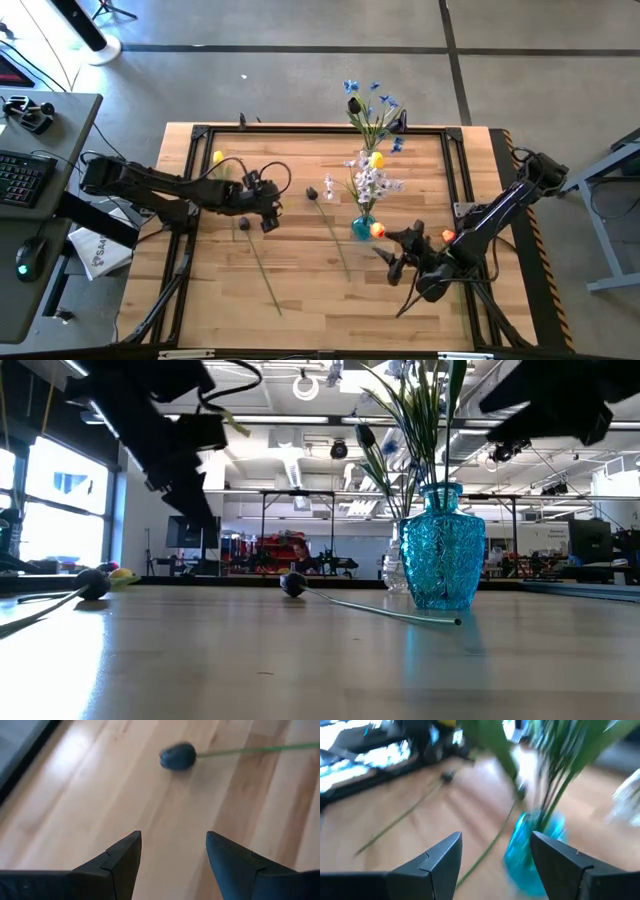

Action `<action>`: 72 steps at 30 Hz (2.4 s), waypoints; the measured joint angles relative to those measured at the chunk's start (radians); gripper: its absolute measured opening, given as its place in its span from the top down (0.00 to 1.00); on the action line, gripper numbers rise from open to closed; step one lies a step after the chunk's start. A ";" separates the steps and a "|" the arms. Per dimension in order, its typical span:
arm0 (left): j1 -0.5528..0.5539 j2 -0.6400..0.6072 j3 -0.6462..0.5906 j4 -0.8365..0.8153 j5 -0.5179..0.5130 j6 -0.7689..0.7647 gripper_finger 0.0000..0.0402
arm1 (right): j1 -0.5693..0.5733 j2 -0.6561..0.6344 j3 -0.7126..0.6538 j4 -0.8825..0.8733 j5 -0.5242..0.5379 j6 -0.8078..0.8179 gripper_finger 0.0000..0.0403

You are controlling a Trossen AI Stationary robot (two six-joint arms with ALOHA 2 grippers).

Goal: Sort flowers into vase by color
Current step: Put the black tulip into the transparent flower vase

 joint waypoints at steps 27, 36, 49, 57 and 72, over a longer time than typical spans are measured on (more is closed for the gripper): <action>-0.183 -0.023 -0.074 0.132 -0.132 -0.039 0.47 | 0.001 0.000 0.000 -0.737 -1.420 0.999 0.43; -0.188 -0.023 -0.074 0.132 -0.136 -0.039 0.47 | 0.001 0.000 0.000 -0.817 -1.360 0.979 0.56; -0.188 -0.023 -0.101 0.210 -0.202 -0.066 0.47 | 0.001 0.000 0.000 -0.806 -1.241 0.946 0.64; -0.147 0.047 -0.204 0.674 -0.220 -0.209 0.47 | 0.001 0.000 0.000 -0.791 -1.190 0.945 0.64; -0.064 0.476 0.098 0.589 -0.180 -0.109 0.47 | 0.000 0.000 0.000 -0.469 -0.665 0.722 0.64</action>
